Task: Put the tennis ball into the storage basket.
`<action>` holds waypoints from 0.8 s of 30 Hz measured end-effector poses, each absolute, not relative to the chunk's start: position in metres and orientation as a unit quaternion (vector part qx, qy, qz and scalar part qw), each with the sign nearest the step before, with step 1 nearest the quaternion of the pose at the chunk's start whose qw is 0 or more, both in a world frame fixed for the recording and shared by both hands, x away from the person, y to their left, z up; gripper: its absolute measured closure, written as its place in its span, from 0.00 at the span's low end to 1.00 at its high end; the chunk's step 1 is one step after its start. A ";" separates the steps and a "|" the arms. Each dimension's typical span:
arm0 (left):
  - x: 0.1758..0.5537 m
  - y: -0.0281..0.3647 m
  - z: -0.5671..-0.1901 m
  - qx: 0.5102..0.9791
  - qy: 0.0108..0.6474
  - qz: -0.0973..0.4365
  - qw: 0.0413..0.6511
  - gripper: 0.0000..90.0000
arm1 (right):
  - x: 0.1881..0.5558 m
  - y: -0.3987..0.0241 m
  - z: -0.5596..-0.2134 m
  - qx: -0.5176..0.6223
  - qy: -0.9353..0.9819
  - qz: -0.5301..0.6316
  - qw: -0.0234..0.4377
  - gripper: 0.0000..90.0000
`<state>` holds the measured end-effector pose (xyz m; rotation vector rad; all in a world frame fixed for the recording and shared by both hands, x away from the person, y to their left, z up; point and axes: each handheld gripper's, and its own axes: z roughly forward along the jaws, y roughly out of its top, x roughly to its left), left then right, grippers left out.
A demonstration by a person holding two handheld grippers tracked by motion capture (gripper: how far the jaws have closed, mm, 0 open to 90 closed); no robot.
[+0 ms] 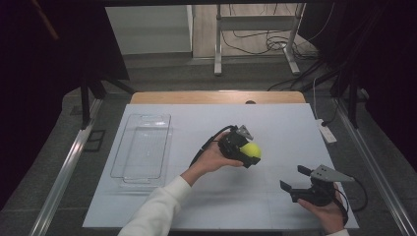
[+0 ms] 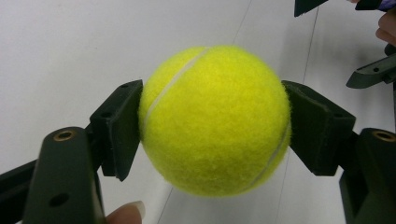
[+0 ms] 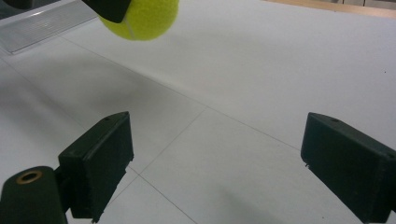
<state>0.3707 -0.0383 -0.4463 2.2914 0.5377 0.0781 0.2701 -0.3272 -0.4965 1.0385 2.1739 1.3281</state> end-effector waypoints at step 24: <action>0.365 -0.021 -0.442 0.892 0.213 0.038 0.396 0.30 | 0.270 -0.327 -0.497 0.371 0.776 0.472 0.194 0.10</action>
